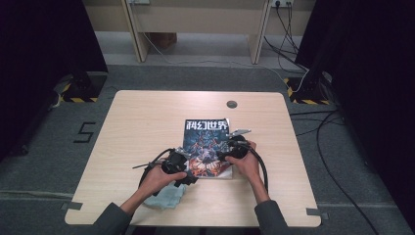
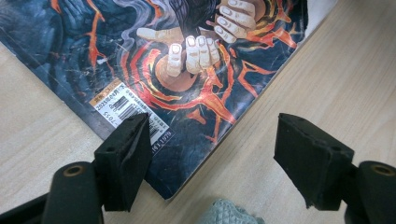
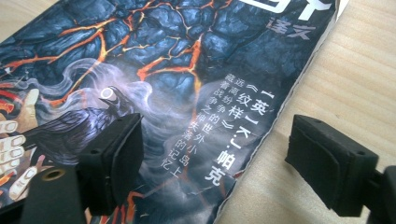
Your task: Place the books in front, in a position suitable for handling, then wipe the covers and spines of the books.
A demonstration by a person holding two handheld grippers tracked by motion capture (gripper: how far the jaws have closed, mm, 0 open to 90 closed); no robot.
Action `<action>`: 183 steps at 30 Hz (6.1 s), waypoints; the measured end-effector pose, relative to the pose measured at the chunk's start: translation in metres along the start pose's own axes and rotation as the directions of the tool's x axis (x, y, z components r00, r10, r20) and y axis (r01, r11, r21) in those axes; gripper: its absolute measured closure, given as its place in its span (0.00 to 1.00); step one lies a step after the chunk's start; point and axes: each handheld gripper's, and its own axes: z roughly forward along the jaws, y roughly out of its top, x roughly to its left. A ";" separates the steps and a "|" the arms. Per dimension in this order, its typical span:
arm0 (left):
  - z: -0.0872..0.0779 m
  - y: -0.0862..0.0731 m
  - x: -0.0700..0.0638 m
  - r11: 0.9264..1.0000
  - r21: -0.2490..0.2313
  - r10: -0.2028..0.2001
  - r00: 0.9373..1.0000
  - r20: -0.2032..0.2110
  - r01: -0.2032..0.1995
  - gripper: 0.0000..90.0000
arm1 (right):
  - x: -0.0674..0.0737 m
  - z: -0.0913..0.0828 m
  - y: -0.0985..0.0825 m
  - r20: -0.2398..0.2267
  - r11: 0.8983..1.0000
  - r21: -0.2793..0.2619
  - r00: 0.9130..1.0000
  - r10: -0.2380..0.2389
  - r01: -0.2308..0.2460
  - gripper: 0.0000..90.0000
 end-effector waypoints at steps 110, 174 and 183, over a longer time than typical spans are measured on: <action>-0.081 -0.131 0.104 0.971 -0.201 -0.191 0.922 -0.338 0.128 0.13 | 0.163 -0.022 -0.015 -0.307 0.968 -0.185 0.926 -0.220 0.169 0.34; -0.080 -0.132 0.104 0.970 -0.208 -0.194 0.920 -0.342 0.127 0.10 | 0.176 -0.021 0.006 -0.348 0.942 -0.216 0.881 -0.320 0.257 0.88; -0.081 -0.132 0.104 0.972 -0.200 -0.187 0.922 -0.338 0.123 0.10 | 0.126 -0.048 0.024 -0.192 0.937 -0.264 0.939 -0.285 0.230 0.88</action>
